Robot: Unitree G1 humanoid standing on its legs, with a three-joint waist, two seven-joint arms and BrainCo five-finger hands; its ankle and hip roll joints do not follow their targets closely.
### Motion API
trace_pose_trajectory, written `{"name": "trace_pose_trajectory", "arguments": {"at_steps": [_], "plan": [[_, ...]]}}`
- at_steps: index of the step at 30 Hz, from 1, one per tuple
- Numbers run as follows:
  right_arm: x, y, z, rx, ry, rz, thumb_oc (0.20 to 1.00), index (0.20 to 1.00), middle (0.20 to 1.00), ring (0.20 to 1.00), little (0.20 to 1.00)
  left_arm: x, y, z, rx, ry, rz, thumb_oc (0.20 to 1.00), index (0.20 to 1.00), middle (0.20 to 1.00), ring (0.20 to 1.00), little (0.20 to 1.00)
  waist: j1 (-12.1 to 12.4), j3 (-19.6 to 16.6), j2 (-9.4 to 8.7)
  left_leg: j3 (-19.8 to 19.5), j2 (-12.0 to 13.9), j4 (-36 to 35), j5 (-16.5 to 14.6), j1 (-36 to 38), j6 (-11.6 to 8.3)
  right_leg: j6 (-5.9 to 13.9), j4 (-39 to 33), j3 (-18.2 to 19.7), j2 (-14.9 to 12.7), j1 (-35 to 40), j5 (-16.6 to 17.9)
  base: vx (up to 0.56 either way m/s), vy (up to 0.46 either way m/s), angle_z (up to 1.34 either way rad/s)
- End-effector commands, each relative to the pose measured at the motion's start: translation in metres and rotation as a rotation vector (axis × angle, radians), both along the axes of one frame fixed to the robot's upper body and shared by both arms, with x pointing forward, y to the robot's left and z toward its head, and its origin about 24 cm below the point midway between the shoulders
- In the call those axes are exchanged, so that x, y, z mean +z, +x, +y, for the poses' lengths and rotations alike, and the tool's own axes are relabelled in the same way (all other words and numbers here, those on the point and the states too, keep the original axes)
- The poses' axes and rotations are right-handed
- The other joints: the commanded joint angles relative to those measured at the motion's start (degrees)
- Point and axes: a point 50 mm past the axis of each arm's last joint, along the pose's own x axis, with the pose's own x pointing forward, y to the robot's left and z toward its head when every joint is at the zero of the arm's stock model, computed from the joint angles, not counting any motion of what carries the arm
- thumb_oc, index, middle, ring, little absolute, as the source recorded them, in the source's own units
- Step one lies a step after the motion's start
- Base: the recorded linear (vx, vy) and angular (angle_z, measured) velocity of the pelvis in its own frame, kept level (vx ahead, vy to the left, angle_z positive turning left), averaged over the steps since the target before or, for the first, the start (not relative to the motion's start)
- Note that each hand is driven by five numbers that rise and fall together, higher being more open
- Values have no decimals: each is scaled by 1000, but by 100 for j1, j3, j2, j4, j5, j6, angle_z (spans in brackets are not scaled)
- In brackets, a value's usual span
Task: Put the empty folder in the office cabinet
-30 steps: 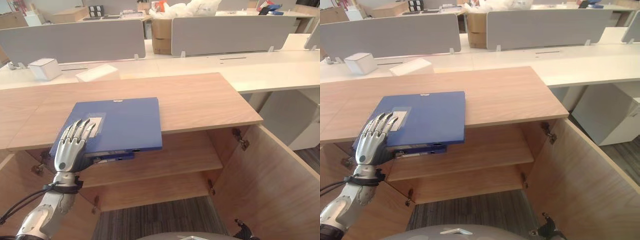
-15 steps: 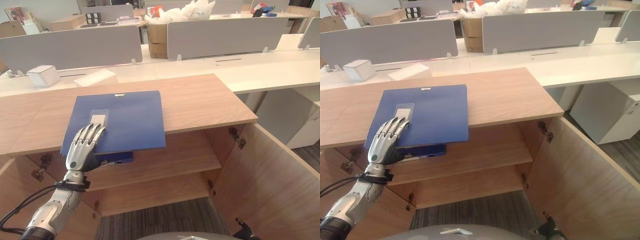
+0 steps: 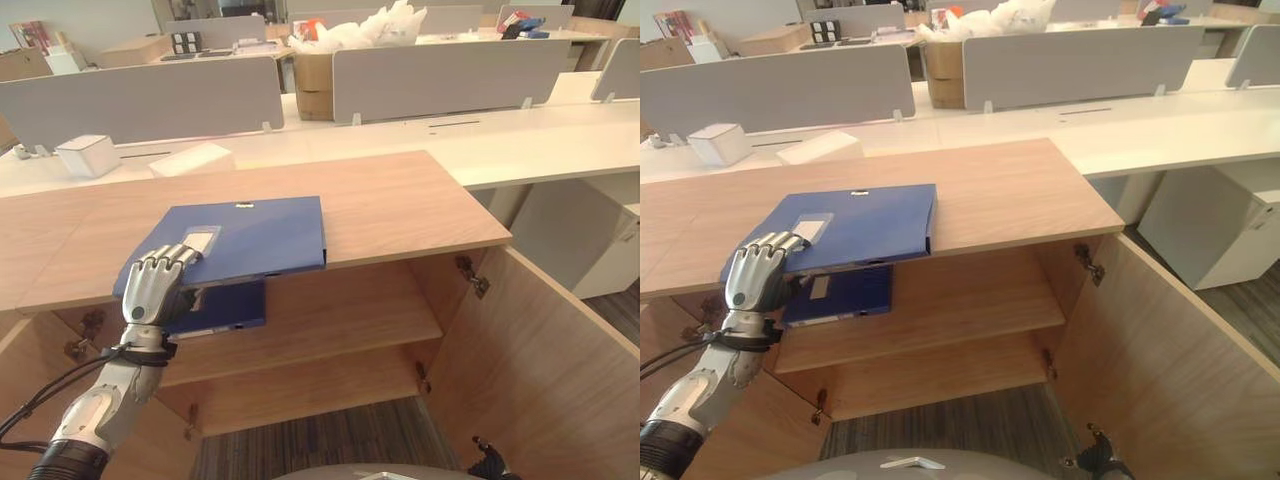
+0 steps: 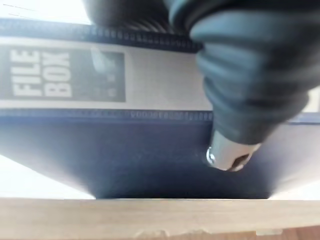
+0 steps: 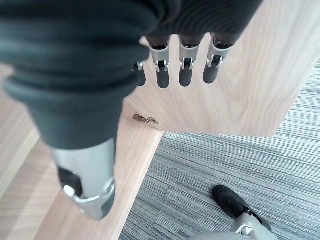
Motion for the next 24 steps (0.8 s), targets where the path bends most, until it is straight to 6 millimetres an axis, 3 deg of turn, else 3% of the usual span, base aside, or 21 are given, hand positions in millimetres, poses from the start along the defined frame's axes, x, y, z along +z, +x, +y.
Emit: {"name": "trace_pose_trajectory", "arguments": {"at_steps": [1,2,4,6,7,11,15,18,19,21,22,23,24], "plan": [[7,37,5,26,-5,-122,1000,1000,1000,1000,1000,31,11,8,-19,-5,-109,200,200,200,200,200,-83,66,-140,-518,401,5,-416,181,-340,482,54,38,-687,-33,204,0,0,0],[8,37,6,33,-4,-126,1000,1000,1000,1000,1000,49,13,5,-40,-44,-193,200,200,200,200,200,-67,57,-145,-534,395,5,-418,178,-342,480,55,27,-688,-28,203,0,0,0],[8,38,6,39,-5,-131,1000,1000,1000,1000,1000,61,14,4,-51,-68,-245,200,200,200,200,200,-79,56,-152,-546,395,5,-416,170,-344,480,55,20,-694,-23,203,0,0,0],[10,42,7,58,-6,-148,1000,1000,1000,1000,1000,95,16,-2,-99,-141,-405,200,200,200,200,200,-65,42,-170,-569,392,5,-408,158,-344,481,57,1,-701,-13,206,0,0,0],[10,42,7,59,-6,-149,1000,1000,1000,1000,1000,96,15,-2,-98,-142,-406,200,200,200,200,200,-73,49,-170,-572,391,5,-408,156,-343,481,58,-1,-703,-13,206,0,0,0],[16,53,10,90,11,-196,1000,1000,1000,1000,1000,134,8,-13,-199,-298,-579,200,200,200,200,200,-50,43,-207,-603,385,5,-399,141,-340,476,61,-12,-705,-11,212,0,0,0],[30,74,11,143,25,-291,1000,1000,1000,1000,1000,159,-2,-22,-338,-530,-691,200,200,200,200,200,-58,43,-219,-616,372,5,-399,147,-329,480,62,-7,-712,-17,215,0,0,0],[64,108,11,207,50,-487,1000,1000,1000,1000,1000,173,-7,-31,-534,-818,-681,200,200,200,200,200,-91,59,-242,-622,360,5,-398,152,-308,500,68,1,-729,-39,235,0,0,0],[64,107,9,206,48,-486,1000,1000,1000,1000,1000,173,-7,-30,-539,-826,-675,200,200,200,200,200,-84,60,-228,-622,359,5,-400,155,-306,502,69,1,-731,-37,235,0,0,0],[95,129,11,230,85,-648,1000,1000,1000,1000,1000,170,-5,-30,-637,-1051,-606,200,200,200,200,200,-115,68,-254,-604,338,5,-409,159,-285,500,74,22,-738,-56,245,0,0,0],[96,128,9,229,83,-646,1000,1000,1000,1000,1000,170,-5,-30,-641,-1057,-601,200,200,200,200,200,-106,68,-242,-602,336,5,-410,162,-284,501,75,25,-739,-56,244,0,0,0],[122,141,10,249,104,-770,1000,1000,1000,1000,1000,163,-4,-32,-689,-1170,-530,200,200,200,200,200,-134,80,-264,-594,321,5,-423,164,-269,499,74,40,-753,-70,262,0,0,0],[133,145,9,249,107,-821,1000,1000,1000,1000,1000,159,-3,-32,-699,-1208,-498,200,200,200,200,200,-135,78,-263,-584,314,5,-428,168,-259,499,75,47,-757,-75,267,0,0,0]]}}
